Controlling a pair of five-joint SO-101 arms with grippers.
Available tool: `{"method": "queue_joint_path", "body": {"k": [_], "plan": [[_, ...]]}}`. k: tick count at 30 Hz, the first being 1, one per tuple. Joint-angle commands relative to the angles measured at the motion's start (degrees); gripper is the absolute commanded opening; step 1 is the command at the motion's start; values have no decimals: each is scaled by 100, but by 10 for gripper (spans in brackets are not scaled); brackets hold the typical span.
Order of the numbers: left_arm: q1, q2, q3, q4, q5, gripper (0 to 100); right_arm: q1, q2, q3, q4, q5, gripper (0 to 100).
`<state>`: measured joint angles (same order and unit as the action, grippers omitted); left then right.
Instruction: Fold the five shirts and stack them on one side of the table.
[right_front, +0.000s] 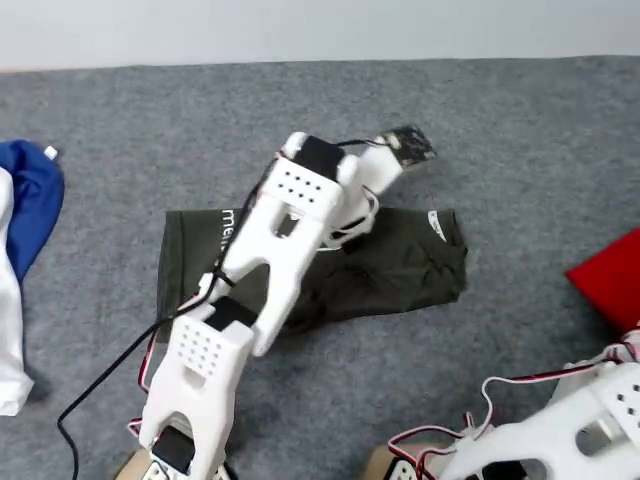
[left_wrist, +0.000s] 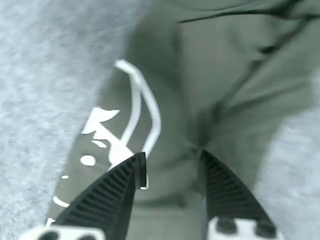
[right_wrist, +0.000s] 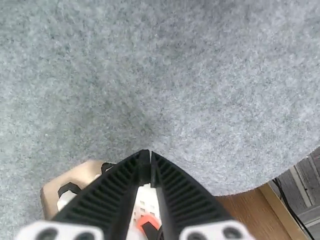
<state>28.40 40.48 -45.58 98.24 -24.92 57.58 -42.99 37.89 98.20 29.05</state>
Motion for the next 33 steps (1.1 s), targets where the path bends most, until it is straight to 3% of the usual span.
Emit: {"method": "queue_joint_path", "body": {"k": [1, 7, 19, 25, 33], "plan": [[475, -422, -145, 211, 123, 177, -48, -163, -97, 57, 26, 11], [1108, -114, 48, 79, 149, 177, -48, -163, -97, 13, 26, 11], [1090, 862, -163, -325, 141, 175, -48, -154, -97, 4, 53, 13], [1090, 1327, -813, -290, 123, 87, -48, -154, -97, 4, 62, 13], [1081, 1451, -1859, 220, 114, 79, -48, -154, -97, 4, 62, 13]]}}
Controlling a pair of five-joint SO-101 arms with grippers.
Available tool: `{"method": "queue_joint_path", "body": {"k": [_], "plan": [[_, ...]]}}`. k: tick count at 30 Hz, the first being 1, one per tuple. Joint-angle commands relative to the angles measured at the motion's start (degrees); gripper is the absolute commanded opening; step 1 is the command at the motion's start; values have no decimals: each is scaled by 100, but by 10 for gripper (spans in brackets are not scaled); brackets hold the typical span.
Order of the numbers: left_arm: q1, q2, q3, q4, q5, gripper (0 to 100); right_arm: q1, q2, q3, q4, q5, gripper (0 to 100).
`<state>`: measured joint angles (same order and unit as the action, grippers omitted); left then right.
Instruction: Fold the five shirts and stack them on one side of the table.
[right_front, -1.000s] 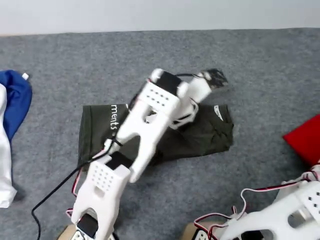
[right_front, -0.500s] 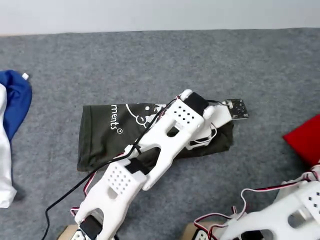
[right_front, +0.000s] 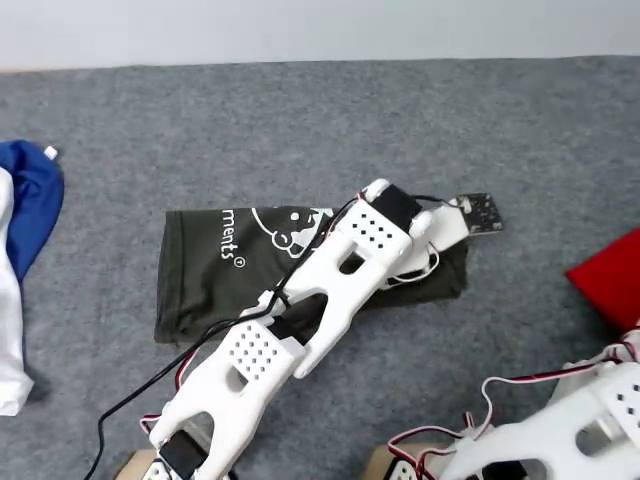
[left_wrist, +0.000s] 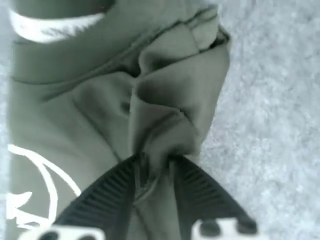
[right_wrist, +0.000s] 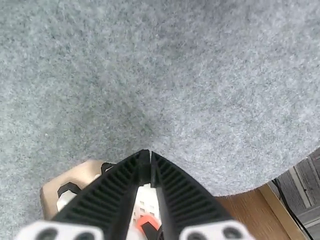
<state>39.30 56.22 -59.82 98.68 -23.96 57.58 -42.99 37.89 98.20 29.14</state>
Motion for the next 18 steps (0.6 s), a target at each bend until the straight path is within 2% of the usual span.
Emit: {"method": "queue_joint_path", "body": {"k": [1, 10, 18], "plan": [[-18, -132, -462, 176, 9, 79, -48, -154, -97, 4, 53, 13], [-273, -88, -576, 149, 0, 80, -48, -154, -79, 4, 53, 12], [-712, -79, -558, -237, -132, 80, -57, -154, -70, 4, 35, 12]]}}
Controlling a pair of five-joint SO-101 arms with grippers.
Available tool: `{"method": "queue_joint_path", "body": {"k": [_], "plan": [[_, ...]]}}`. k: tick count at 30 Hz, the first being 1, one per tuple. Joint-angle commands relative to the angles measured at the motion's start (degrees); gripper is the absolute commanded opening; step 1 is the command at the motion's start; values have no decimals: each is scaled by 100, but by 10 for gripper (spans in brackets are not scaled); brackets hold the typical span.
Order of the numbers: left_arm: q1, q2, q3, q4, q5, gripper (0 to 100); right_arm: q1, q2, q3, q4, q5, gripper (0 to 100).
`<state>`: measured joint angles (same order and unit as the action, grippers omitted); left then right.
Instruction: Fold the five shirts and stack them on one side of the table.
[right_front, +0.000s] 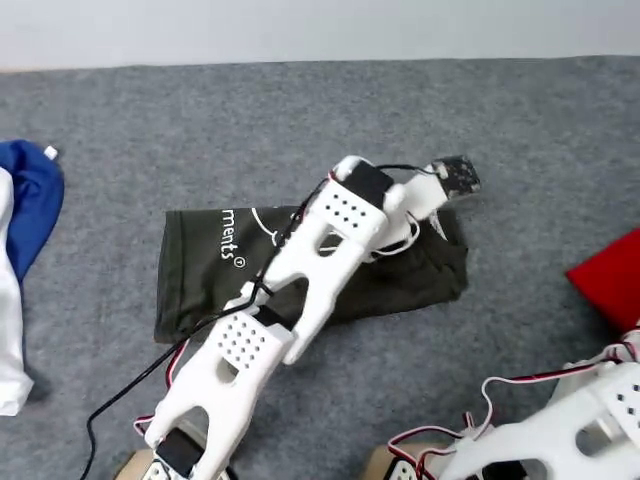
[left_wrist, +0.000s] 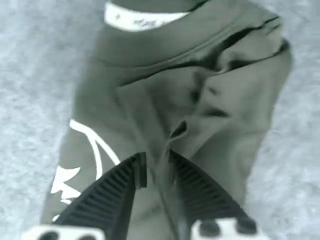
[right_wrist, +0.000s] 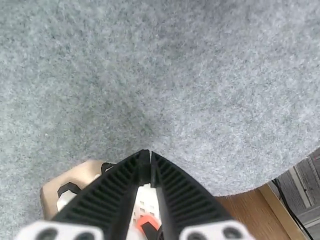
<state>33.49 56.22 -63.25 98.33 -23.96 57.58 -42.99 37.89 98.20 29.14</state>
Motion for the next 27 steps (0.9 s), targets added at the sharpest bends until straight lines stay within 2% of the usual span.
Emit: {"method": "queue_joint_path", "body": {"k": [1, 7, 12, 18, 22, 27], "plan": [[-176, -79, -215, -264, -167, 80, -84, -154, -70, 4, 35, 12], [-448, -79, -207, -624, -185, 80, -259, -154, -62, 66, 9, 11], [-545, -114, -224, -589, -185, 80, -259, -154, -62, 66, 9, 11], [-695, -396, -1235, 246, -149, 80, -259, -163, -176, 66, 9, 11], [-1152, -1231, -1525, 229, 440, 80, -259, -163, -316, 57, 9, 13], [-1785, -2488, -716, 229, 941, 78, -382, -163, -360, 13, 18, 13]]}}
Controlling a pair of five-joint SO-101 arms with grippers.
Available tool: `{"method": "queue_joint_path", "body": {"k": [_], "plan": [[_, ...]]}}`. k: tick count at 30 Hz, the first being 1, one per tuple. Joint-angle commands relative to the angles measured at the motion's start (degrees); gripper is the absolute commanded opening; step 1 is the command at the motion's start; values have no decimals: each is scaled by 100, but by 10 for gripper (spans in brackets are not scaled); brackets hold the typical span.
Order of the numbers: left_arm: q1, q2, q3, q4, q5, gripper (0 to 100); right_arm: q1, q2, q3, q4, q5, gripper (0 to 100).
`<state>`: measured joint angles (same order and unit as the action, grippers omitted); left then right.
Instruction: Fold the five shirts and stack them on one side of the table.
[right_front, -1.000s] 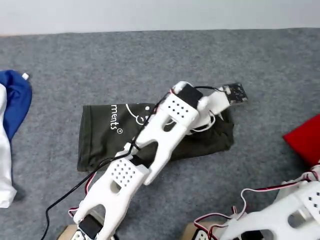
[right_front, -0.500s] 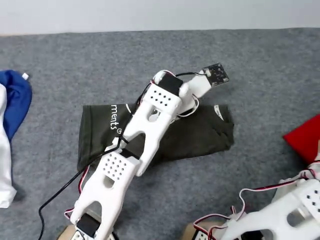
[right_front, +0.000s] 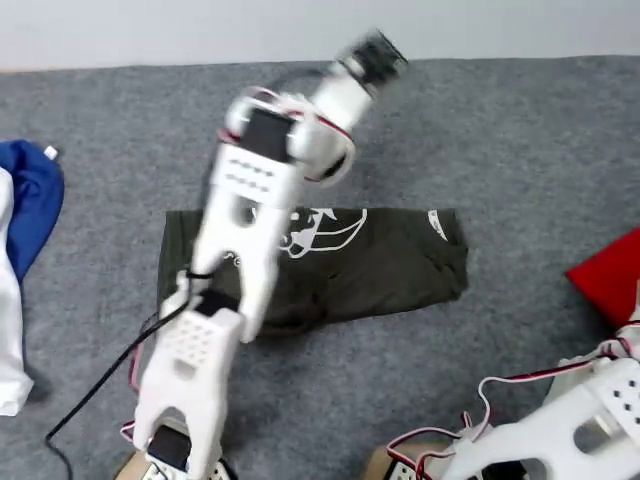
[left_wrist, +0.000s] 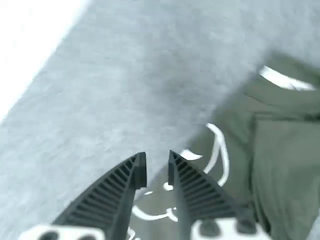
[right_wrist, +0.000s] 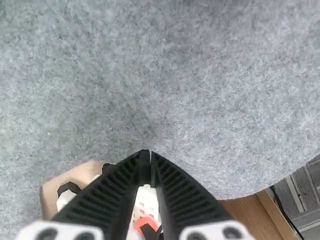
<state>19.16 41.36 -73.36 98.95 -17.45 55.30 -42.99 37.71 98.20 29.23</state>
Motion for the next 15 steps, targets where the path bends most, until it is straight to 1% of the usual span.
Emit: {"method": "queue_joint_path", "body": {"k": [1, 5, 9, 12, 15], "plan": [[-501, -1248, 576, 167, 369, 78, -259, -163, -343, 48, 9, 13], [-1213, -2163, 1719, 167, 624, 78, -743, -163, -343, 66, 0, 12], [-2031, -2848, 3073, 158, 923, 79, -1446, -154, -404, 66, -9, 11], [-2611, -3174, 4136, 149, 1099, 77, -1868, -154, -404, 48, -325, 11], [-3024, -3270, 5068, 141, 1292, 77, -2202, -119, -396, 66, -615, 11]]}}
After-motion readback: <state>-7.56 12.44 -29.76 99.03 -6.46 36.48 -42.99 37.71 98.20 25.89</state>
